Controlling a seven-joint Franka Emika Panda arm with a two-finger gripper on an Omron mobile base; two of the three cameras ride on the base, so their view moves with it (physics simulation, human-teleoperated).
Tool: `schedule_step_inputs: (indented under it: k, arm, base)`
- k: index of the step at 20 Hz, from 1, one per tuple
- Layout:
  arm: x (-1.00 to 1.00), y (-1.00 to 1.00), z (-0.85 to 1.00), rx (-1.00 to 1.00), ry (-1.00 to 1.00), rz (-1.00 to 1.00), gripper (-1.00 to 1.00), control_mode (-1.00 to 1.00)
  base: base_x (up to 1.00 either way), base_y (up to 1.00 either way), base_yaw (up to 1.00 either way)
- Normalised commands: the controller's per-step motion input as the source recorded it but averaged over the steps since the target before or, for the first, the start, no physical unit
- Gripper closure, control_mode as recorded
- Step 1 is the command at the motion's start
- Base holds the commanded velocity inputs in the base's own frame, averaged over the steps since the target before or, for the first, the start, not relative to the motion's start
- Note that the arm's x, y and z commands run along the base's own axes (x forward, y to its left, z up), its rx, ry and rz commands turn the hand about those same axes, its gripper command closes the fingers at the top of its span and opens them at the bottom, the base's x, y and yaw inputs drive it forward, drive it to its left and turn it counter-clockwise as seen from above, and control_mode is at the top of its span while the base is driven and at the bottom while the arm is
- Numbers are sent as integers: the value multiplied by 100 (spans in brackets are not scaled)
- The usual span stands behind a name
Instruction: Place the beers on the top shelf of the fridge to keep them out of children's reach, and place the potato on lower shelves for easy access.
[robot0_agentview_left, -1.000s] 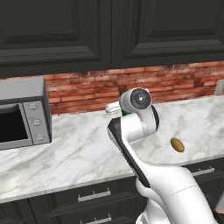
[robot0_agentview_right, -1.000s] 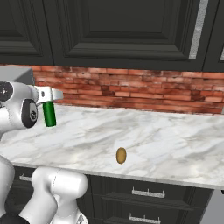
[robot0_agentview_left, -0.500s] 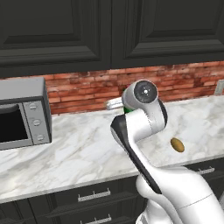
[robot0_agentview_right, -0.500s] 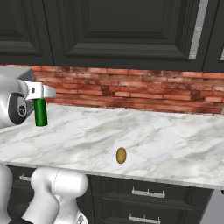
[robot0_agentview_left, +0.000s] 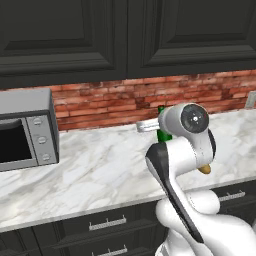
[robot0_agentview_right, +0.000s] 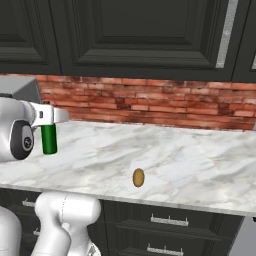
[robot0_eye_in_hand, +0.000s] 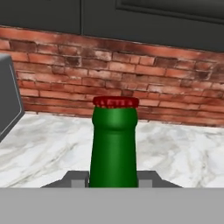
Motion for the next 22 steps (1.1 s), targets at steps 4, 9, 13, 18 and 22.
schedule_step_inputs:
  k: [4, 9, 13, 18, 22]
  arm:
    - [-23, -59, 7, 3, 0, -1, 100, -100]
    - [-20, -43, 7, 3, 0, 0, 100, -100]
    - [-12, -1, 4, 0, 0, 0, 100, -100]
    - [-8, 0, 17, 0, 0, 0, 100, 100]
    - [0, 0, 0, 0, 0, 0, 100, 100]
  base:
    - [0, 0, 0]
    - [0, 0, 0]
    - [0, 0, 0]
    - [-4, 0, 0]
    - [-58, 0, 0]
